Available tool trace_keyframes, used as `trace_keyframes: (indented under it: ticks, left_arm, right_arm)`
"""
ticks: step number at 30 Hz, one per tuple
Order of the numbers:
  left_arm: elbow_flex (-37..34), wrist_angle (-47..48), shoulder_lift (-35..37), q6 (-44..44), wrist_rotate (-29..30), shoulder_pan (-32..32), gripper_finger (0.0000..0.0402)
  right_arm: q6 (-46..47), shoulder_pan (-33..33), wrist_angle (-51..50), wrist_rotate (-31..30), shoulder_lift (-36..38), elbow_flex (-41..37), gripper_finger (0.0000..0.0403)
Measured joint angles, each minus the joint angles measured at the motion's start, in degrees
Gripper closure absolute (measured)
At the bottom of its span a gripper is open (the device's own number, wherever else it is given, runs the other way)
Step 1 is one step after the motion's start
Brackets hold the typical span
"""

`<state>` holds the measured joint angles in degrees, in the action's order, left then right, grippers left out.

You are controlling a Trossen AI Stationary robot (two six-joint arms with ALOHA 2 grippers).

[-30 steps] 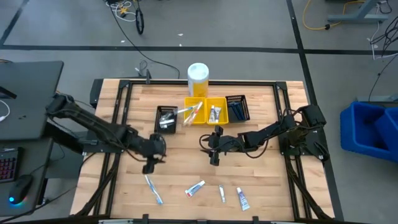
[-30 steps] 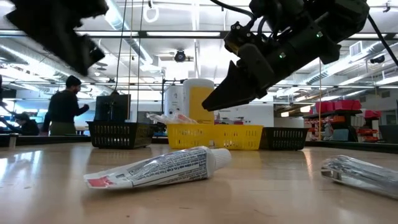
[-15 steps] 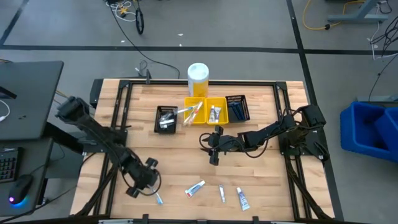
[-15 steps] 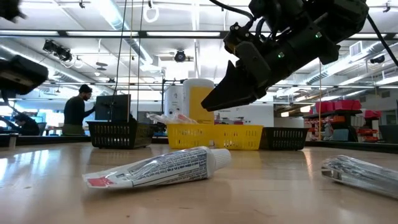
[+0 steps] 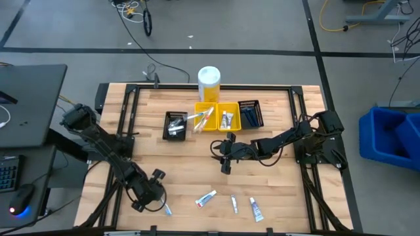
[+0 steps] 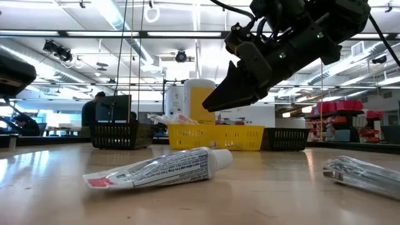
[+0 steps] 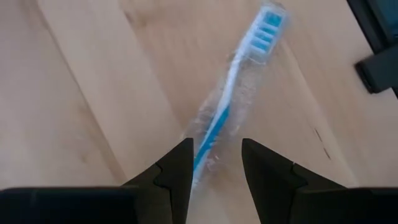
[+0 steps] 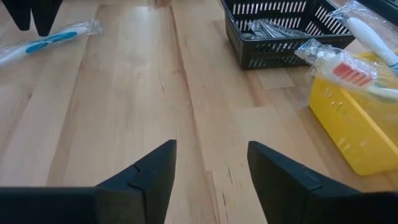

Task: Pick & Place Travel size toiletries
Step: Put the blue toothbrush into the left yellow bin

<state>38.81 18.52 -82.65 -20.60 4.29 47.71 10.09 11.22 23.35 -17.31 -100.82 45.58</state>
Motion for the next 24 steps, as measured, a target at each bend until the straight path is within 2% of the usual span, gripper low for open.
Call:
trace_keyframes:
  ticks: [8, 13, 18, 24]
  left_arm:
    - [-1.32, -0.07, 0.02, -0.64, 1.79, 0.62, 0.0258]
    - [-2.32, -0.21, 0.02, -1.51, 2.04, 0.67, 0.0258]
    - [-4.04, -0.36, 0.02, -2.48, 3.38, 0.66, 0.0258]
    - [-4.98, -0.56, 0.04, -4.68, 6.99, 0.54, 0.0286]
  right_arm:
    - [-0.01, 0.11, -0.37, 0.45, -0.02, 0.0, 0.0198]
    - [0.06, 0.11, -0.37, 3.8, -0.02, 0.0, 0.0183]
    - [0.52, 0.11, -0.35, 4.03, -0.02, 0.0, 0.0168]
    - [0.58, 0.11, -0.33, 4.0, -0.02, 0.0, 0.0158]
